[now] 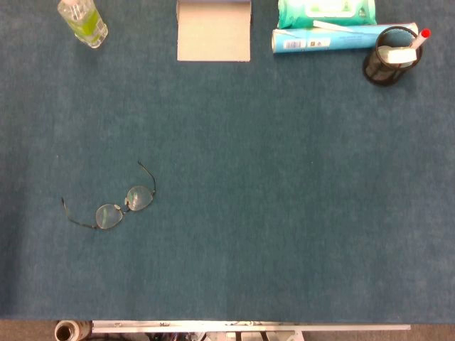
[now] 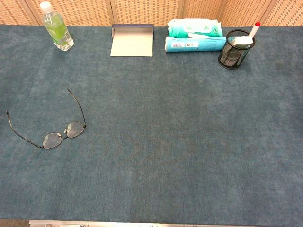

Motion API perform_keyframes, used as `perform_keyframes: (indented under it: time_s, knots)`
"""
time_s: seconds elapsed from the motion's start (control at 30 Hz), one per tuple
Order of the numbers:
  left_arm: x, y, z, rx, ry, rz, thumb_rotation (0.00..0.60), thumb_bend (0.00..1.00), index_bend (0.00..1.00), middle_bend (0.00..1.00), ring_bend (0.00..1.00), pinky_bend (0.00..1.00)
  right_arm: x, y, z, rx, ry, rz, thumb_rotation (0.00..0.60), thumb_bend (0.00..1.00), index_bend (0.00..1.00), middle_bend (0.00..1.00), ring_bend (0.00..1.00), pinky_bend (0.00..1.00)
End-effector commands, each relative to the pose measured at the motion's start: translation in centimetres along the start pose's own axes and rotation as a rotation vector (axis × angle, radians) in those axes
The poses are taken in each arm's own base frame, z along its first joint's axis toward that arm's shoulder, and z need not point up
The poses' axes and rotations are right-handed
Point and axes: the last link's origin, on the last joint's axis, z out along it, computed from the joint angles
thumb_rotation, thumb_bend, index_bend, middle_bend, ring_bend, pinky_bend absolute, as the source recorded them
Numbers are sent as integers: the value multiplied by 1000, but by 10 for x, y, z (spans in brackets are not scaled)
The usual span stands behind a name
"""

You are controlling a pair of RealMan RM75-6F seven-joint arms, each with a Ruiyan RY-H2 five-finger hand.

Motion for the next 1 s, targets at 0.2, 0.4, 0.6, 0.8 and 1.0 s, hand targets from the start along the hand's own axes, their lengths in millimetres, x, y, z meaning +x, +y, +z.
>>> perform_keyframes:
  time_s: [0.2,0.4,0.6,0.8,1.0]
  knots:
    - [-1,0,0,-3,-5,0,600,462,451,264,157,338,0,0,0,-2,0,0,600,99,474,413,304,305]
    - [-3,1,1,-4,-11,2,600,462,451,263,157,337,4,1,-1,-2,15,6,600,99,473,413,304,306]
    - [-4,1,1,-6,-15,2,600,462,447,264,157,337,6,-1,-2,12,35,13,600,99,473,413,304,306]
    - [-4,3,1,-15,-17,-12,600,462,407,264,156,338,8,-2,-3,33,76,34,600,99,473,410,302,306]
    - [-6,5,2,-28,-32,-14,600,398,402,264,157,338,11,-1,-5,33,95,37,600,99,473,409,299,306]
